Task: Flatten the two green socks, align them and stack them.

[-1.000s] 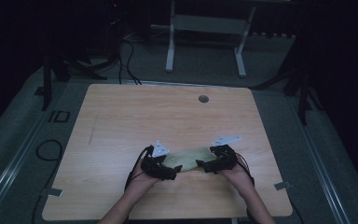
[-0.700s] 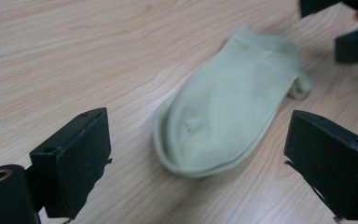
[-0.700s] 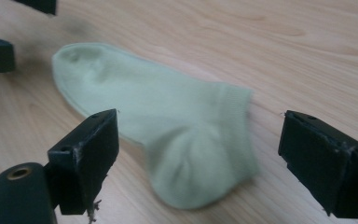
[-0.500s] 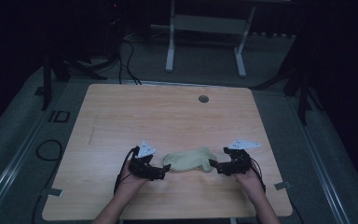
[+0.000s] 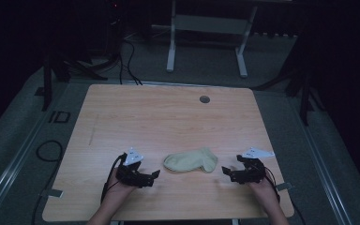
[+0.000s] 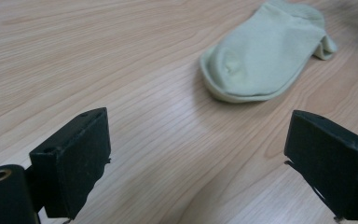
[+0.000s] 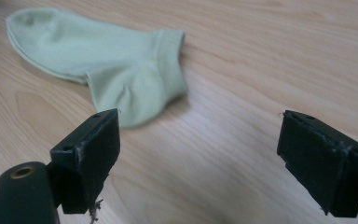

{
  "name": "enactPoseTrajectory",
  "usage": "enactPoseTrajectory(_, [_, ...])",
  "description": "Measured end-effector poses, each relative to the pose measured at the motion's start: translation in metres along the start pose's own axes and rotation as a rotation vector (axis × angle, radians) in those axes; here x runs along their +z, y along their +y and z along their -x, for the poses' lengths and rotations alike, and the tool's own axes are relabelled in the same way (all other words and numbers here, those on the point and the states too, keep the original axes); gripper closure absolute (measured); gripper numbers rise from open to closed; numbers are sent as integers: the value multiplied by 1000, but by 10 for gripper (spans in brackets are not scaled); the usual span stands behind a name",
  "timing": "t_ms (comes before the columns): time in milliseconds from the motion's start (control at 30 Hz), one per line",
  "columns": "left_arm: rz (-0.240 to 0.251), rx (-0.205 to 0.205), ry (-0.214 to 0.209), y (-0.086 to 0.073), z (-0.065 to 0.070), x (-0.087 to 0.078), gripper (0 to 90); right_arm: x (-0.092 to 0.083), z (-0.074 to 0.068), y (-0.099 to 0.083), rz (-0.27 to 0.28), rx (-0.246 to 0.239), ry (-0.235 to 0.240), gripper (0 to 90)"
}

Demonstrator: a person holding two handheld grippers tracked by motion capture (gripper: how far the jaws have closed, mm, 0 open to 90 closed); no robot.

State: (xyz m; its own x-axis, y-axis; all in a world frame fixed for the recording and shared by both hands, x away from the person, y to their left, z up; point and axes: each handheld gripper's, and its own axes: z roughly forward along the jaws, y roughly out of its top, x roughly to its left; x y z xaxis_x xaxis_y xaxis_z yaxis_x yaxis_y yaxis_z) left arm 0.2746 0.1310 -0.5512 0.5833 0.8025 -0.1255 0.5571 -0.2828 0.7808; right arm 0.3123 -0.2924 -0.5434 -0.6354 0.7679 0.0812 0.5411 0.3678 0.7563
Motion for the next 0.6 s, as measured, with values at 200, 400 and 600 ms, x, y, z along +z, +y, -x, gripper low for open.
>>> enactPoseTrajectory(200, [0,-10,13,-9,-9,-10,73,-10,7,-11,2,21,-18,131])
enactPoseTrajectory(400, [-2,-39,19,-22,-18,-20,73,-21,15,-26,-1,50,-32,131])
enactPoseTrajectory(600, [3,-50,32,-33,-21,-30,73,-32,18,-37,4,67,-46,132])
